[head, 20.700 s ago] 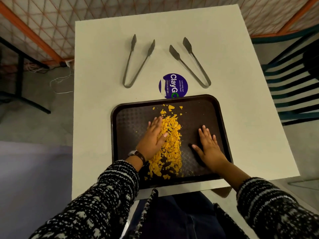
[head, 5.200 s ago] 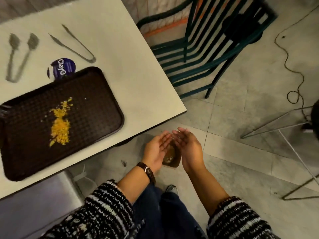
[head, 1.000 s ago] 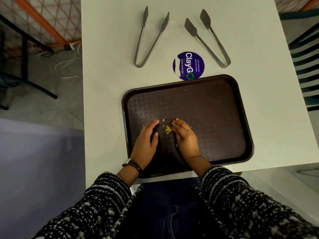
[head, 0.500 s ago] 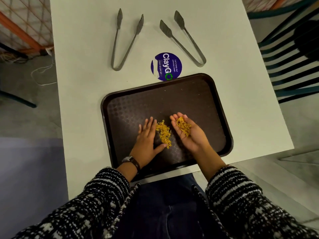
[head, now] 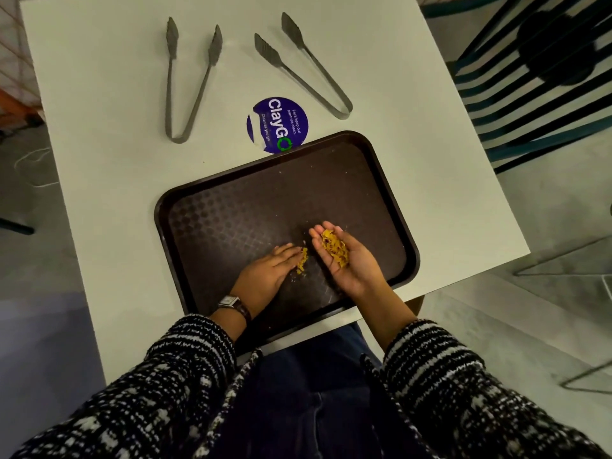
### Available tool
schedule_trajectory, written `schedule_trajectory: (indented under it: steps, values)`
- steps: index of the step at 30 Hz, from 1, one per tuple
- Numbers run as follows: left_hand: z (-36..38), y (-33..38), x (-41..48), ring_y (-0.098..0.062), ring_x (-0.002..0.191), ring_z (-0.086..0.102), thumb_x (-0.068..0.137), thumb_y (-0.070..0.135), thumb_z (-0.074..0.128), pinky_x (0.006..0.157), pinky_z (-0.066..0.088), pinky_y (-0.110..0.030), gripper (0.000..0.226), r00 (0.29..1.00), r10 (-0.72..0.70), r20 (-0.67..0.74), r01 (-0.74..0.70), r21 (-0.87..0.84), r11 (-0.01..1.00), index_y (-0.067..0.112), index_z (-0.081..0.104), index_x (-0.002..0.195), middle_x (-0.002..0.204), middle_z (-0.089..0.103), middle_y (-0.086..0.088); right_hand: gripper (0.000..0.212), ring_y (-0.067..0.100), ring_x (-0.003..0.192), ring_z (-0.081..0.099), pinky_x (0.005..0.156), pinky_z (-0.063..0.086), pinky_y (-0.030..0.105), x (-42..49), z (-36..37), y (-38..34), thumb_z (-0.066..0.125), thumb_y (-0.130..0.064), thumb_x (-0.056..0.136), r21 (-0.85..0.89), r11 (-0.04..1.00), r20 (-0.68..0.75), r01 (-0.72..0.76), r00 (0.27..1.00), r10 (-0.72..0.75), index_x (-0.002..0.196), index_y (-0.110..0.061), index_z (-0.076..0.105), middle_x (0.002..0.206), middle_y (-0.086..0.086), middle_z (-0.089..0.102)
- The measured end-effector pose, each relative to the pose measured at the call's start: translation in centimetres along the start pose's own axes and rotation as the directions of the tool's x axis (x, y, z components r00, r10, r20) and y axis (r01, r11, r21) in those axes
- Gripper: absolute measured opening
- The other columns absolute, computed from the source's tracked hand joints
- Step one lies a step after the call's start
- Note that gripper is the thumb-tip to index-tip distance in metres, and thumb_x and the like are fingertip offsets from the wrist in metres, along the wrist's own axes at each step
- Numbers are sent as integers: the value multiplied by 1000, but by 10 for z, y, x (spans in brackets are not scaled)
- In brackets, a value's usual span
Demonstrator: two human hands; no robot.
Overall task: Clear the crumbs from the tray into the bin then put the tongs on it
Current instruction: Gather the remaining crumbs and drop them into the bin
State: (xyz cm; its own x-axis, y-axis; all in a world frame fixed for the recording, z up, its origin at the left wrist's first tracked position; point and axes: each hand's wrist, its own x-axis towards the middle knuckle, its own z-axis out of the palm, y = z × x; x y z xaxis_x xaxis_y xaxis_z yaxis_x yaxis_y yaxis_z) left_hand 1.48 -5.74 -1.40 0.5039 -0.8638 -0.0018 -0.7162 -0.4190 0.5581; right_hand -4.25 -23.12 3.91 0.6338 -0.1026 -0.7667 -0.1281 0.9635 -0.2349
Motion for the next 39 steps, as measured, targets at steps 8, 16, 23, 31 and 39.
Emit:
schedule_trajectory:
  steps: [8, 16, 23, 31, 39]
  values:
    - [-19, 13, 10, -21, 95, 68, 81, 2, 45, 84, 44, -16, 34, 986, -135, -100, 128, -74, 989, 6, 70, 103, 108, 70, -9, 23, 25, 83, 72, 82, 55, 33, -3, 5, -1, 43, -13, 97, 35, 999, -50, 29, 998, -28, 100, 1, 62, 92, 16, 72]
    - [-48, 45, 28, -10, 93, 66, 91, -1, 47, 79, 55, -17, 23, 646, -604, 467, 309, -883, -352, 4, 60, 110, 99, 71, -3, 25, 24, 84, 72, 81, 56, 32, -8, 10, -1, 44, -16, 97, 60, 996, -35, 61, 998, -59, 99, 1, 62, 91, 16, 72]
    - [-61, 65, 33, -14, 101, 63, 94, 3, 38, 84, 53, -24, 26, 699, -535, 476, 152, -829, -538, 5, 61, 105, 101, 70, -5, 27, 28, 83, 72, 84, 54, 37, -20, 8, -2, 40, -12, 98, 106, 992, -10, 64, 998, -64, 98, 4, 61, 91, 20, 71]
    - [-45, 118, 44, -13, 93, 69, 94, 7, 38, 82, 56, -24, 26, 726, -548, 416, 98, -851, -516, 3, 60, 107, 97, 74, -6, 25, 29, 82, 72, 81, 55, 37, -48, -23, -34, 41, -9, 97, 114, 993, 60, 31, 997, -38, 99, 5, 61, 90, 21, 72]
    - [54, 258, 56, -16, 87, 71, 94, 6, 38, 76, 58, -26, 26, 725, -539, 429, 39, -807, -589, 0, 58, 108, 94, 74, -9, 27, 23, 81, 72, 76, 57, 29, -113, -151, -107, 39, -13, 98, 8, 1000, 111, -23, 994, 22, 102, 2, 61, 91, 16, 73]
